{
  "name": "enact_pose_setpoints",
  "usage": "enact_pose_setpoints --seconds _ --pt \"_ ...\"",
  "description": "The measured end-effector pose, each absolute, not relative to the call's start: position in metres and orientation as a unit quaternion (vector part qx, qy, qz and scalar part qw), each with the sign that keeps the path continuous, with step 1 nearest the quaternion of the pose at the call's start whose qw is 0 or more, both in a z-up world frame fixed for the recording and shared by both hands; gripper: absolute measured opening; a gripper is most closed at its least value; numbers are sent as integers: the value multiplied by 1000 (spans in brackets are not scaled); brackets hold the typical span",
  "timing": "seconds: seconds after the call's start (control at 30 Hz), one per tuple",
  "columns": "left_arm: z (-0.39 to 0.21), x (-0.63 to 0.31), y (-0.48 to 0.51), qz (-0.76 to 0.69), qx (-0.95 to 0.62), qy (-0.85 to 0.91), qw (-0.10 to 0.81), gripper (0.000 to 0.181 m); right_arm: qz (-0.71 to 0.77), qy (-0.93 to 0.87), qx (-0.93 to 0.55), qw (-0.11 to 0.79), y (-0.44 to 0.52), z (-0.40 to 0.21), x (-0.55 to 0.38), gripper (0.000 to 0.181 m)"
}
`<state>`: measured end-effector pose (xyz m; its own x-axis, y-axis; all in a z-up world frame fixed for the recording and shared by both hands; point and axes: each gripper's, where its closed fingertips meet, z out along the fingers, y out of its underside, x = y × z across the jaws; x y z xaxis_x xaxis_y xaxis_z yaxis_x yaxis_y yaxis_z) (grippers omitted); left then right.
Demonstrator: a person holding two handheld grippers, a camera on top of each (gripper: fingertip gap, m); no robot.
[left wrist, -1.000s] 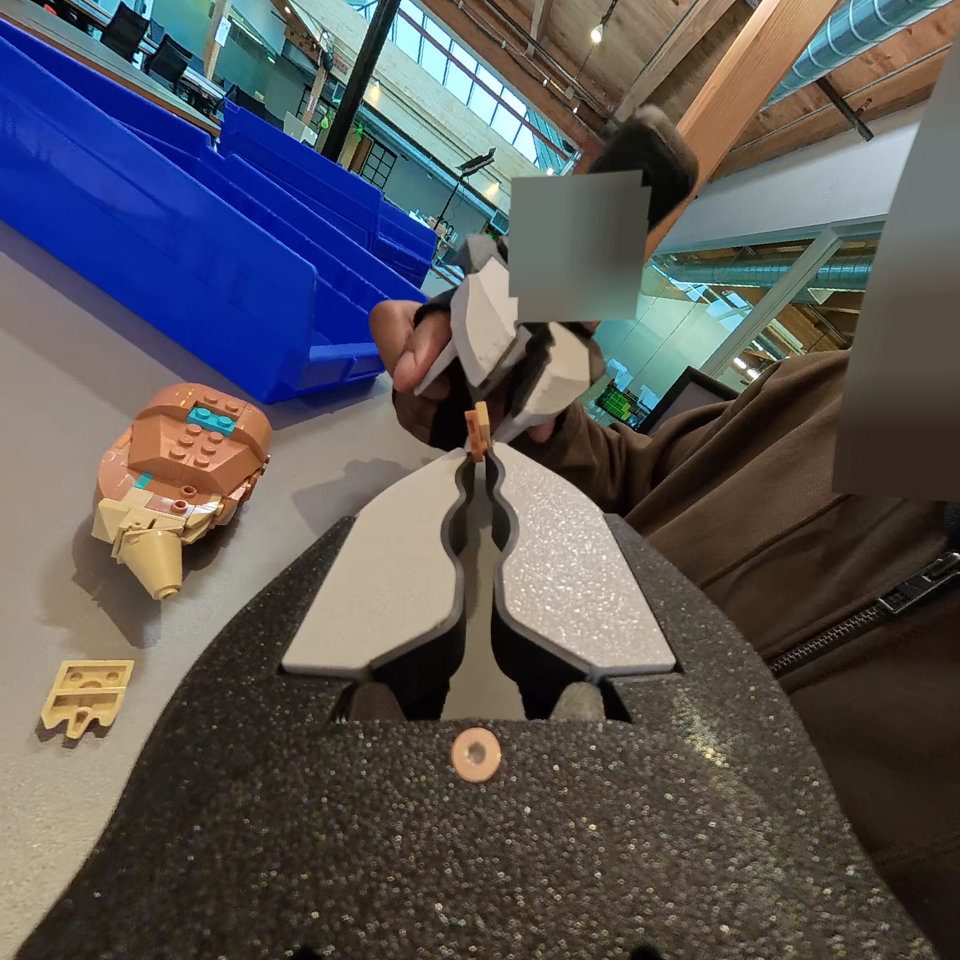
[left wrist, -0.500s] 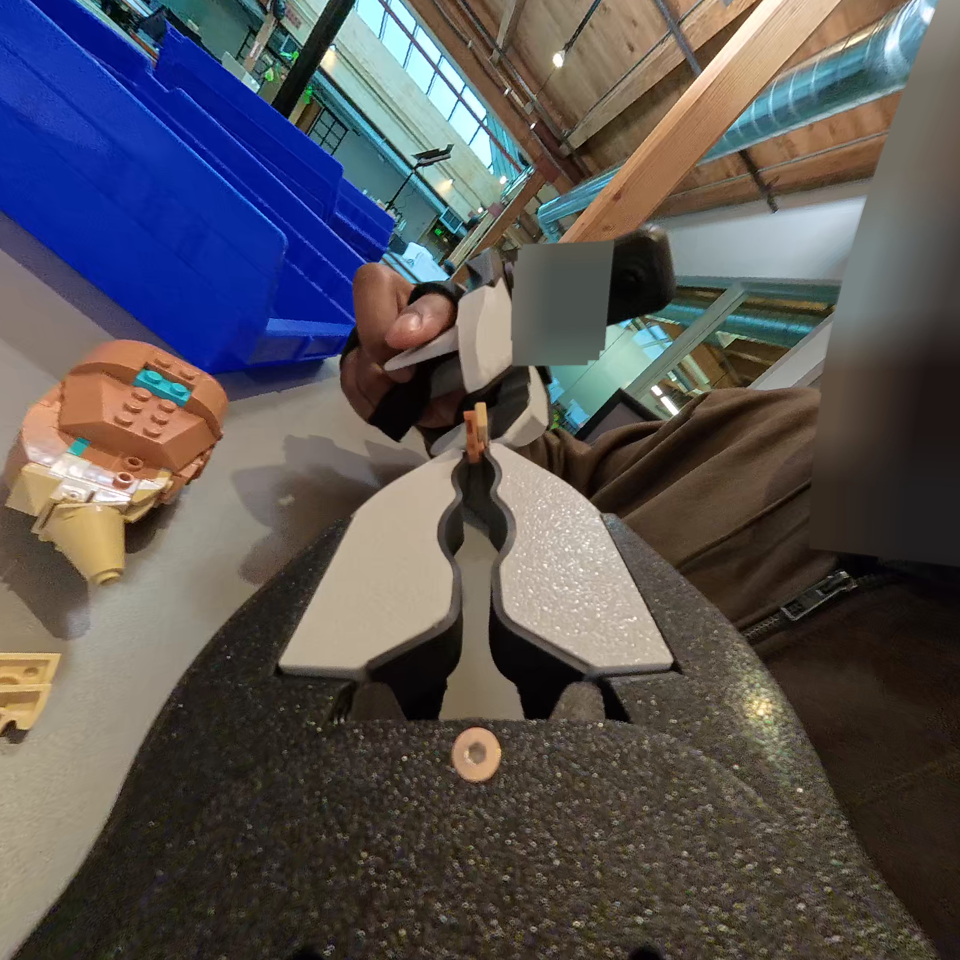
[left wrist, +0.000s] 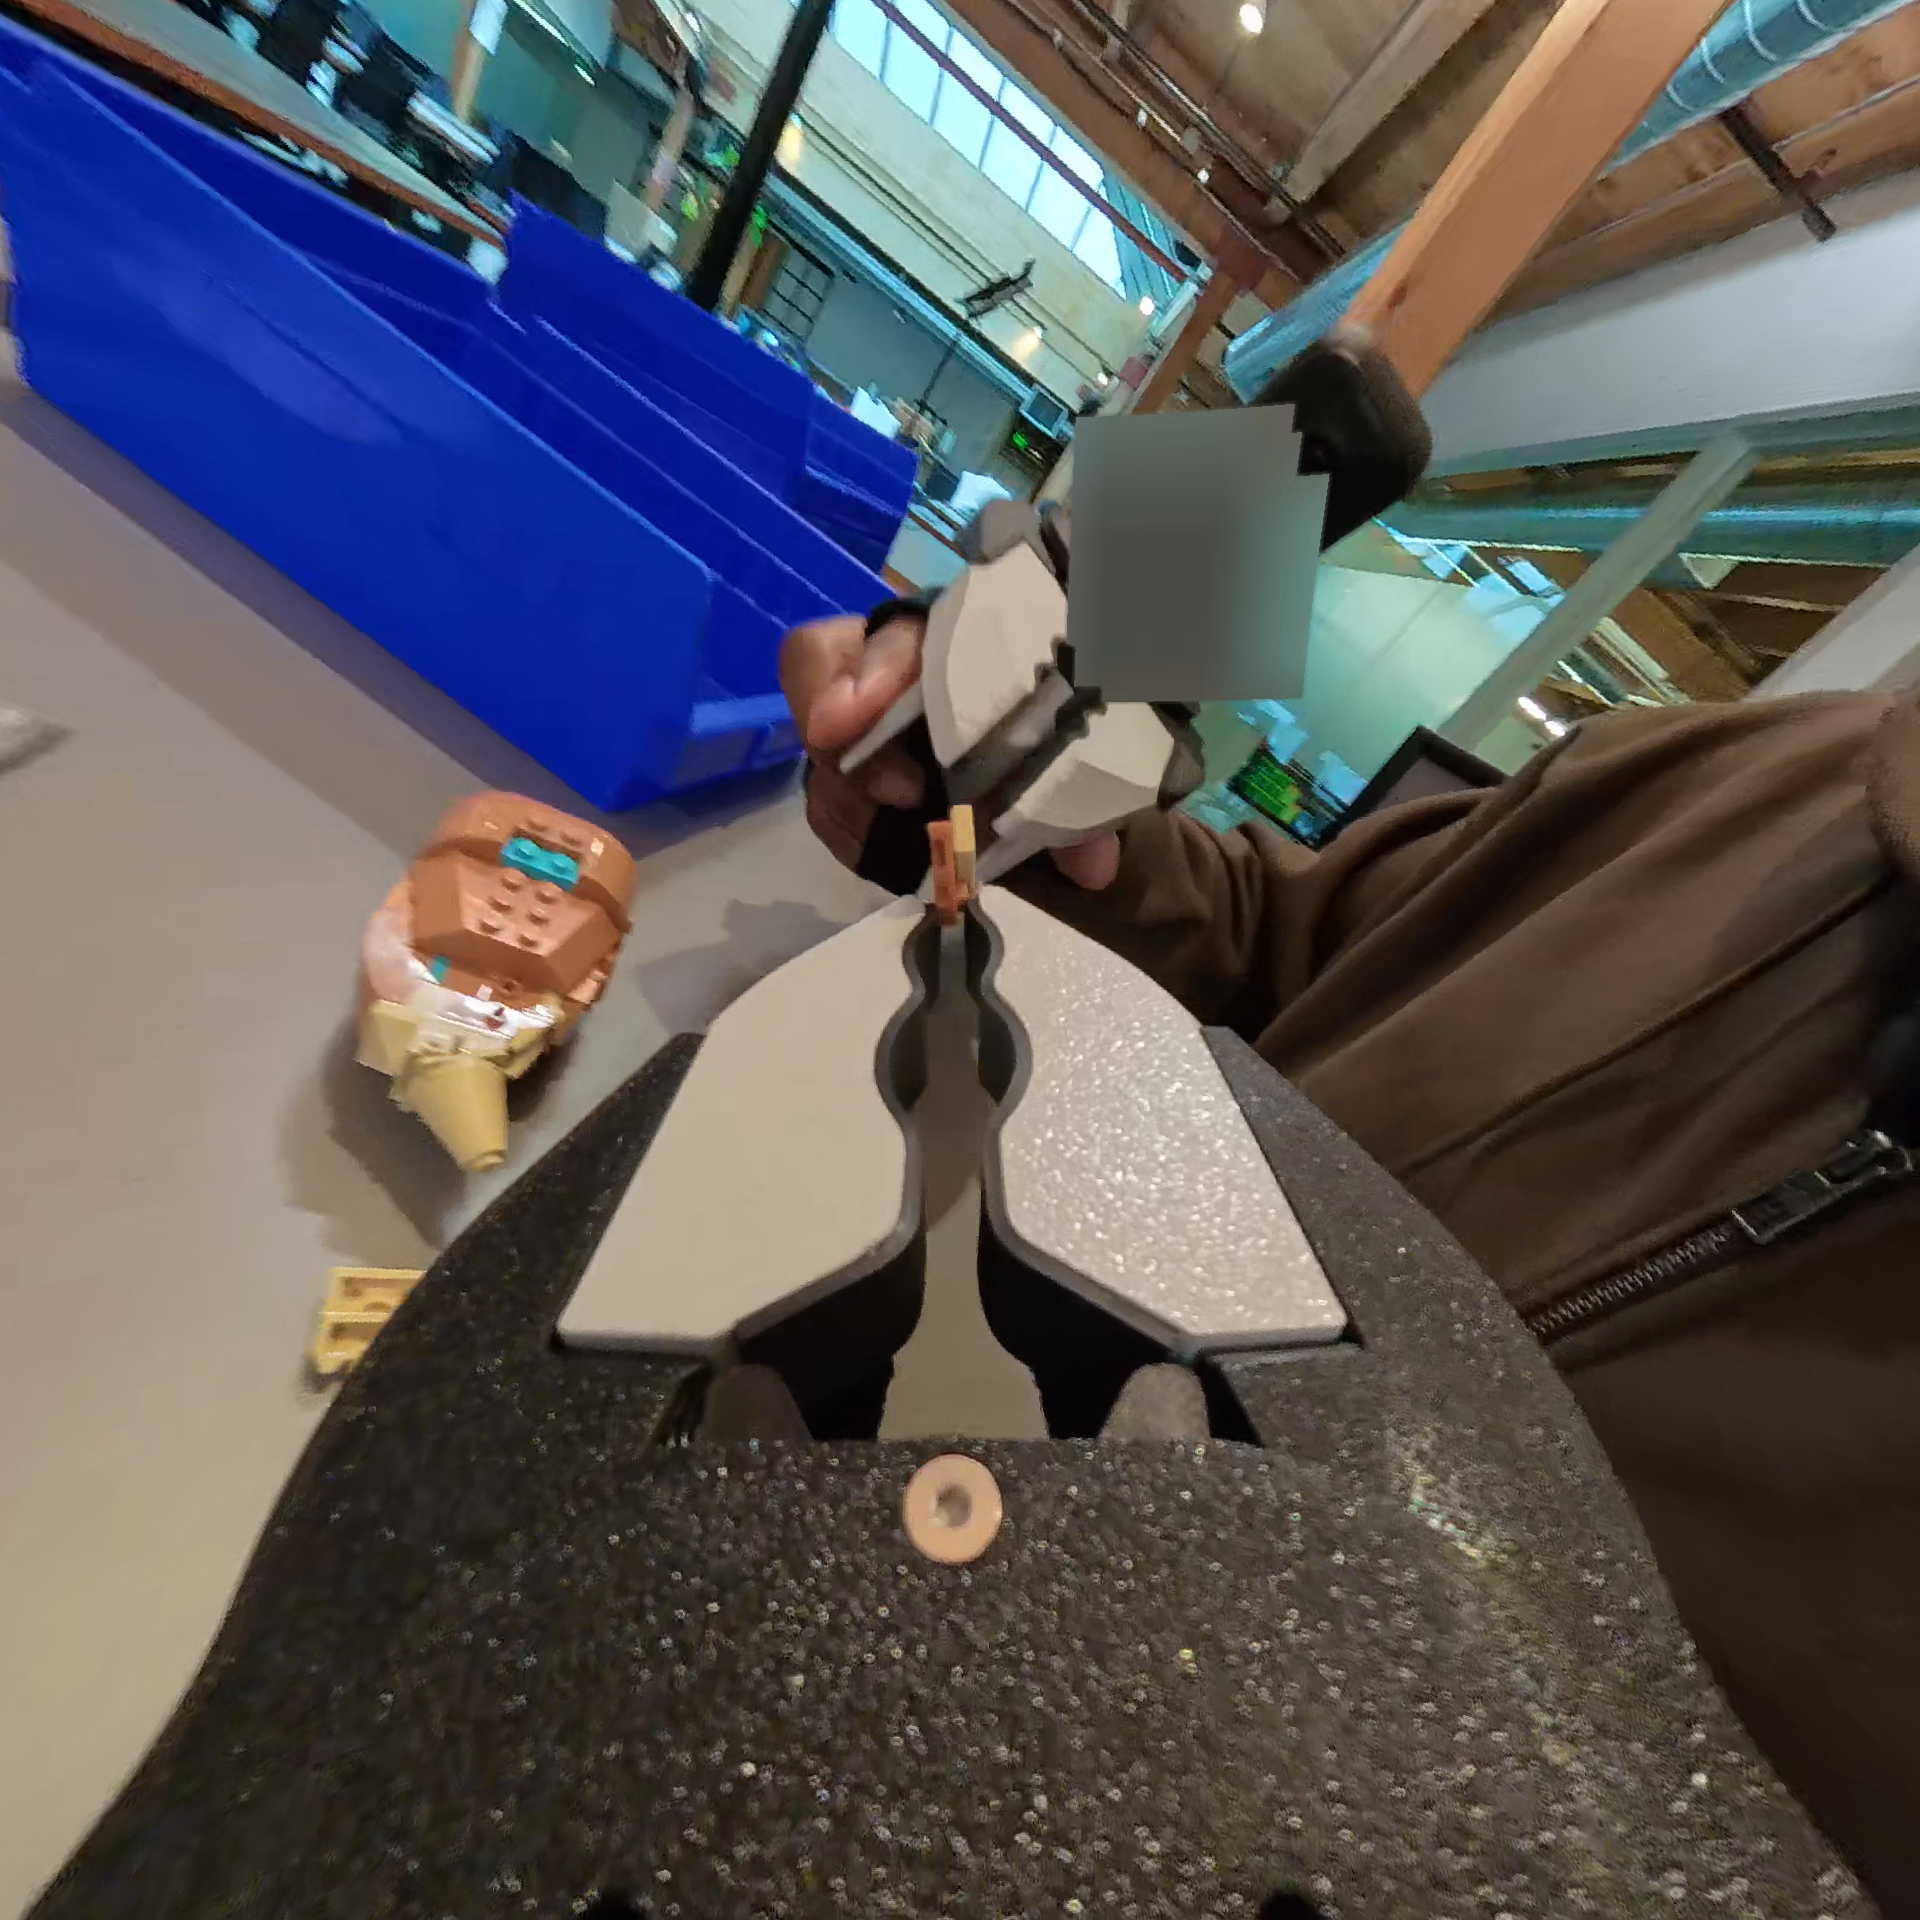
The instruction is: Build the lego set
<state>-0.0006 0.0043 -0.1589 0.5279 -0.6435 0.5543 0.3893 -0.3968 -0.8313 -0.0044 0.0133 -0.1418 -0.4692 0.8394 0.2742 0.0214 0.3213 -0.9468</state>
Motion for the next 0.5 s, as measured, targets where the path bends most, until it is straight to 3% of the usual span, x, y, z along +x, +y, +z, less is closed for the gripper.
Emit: enact_pose_setpoints --seconds 0.33,0.5 --pt "-89 -65 51 -414 -632 39 654 4 512 -603 -429 437 45 -125 -43 11" --pt "-117 -64 67 -357 -639 78 677 4 493 -554 -452 497 76 -121 -53 0"
